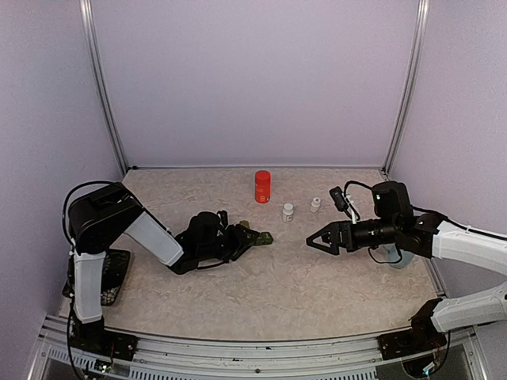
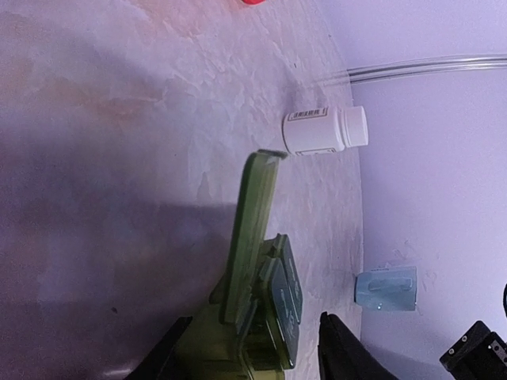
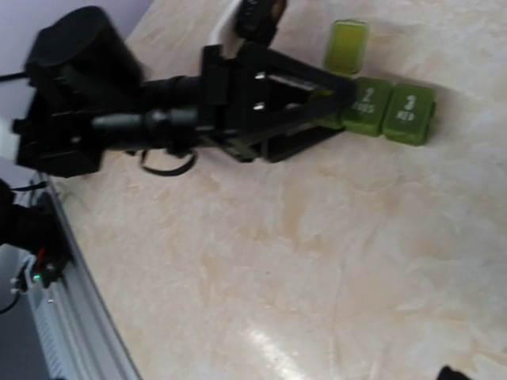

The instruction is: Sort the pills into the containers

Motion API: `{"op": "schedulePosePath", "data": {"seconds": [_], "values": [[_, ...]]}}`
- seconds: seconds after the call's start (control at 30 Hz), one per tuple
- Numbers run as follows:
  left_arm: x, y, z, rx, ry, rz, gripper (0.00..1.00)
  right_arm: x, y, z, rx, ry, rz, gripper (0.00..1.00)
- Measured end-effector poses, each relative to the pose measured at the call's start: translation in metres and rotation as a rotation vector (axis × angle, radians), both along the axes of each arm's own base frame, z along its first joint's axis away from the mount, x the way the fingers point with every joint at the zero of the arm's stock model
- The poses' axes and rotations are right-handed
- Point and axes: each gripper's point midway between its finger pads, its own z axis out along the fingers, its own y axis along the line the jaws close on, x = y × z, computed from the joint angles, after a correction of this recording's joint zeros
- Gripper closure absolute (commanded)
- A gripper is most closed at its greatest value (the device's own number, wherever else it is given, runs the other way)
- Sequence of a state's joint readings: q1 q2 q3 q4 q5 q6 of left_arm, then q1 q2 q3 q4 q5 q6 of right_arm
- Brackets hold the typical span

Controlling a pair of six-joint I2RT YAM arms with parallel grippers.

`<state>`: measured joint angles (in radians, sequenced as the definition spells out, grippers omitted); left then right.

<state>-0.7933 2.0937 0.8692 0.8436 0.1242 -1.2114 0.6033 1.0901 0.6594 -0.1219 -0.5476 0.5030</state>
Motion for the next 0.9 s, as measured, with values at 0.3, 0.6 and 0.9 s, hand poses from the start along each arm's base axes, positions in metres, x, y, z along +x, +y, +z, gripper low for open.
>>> {"op": "schedulePosePath", "data": {"seconds": [0.3,0.6,0.9], "values": [[-0.026,-0.022,0.013,0.001,-0.01,-0.054,0.38,0.022,-0.002,-0.012,-0.079,-0.035,-0.052,0.0],[-0.053,-0.031,0.038,0.01,-0.021,-0.092,0.34,0.055,-0.007,-0.025,-0.168,-0.113,-0.126,0.0],[-0.073,-0.029,0.049,0.022,-0.019,-0.117,0.32,0.082,-0.008,-0.038,-0.194,-0.164,-0.177,0.0]]}}
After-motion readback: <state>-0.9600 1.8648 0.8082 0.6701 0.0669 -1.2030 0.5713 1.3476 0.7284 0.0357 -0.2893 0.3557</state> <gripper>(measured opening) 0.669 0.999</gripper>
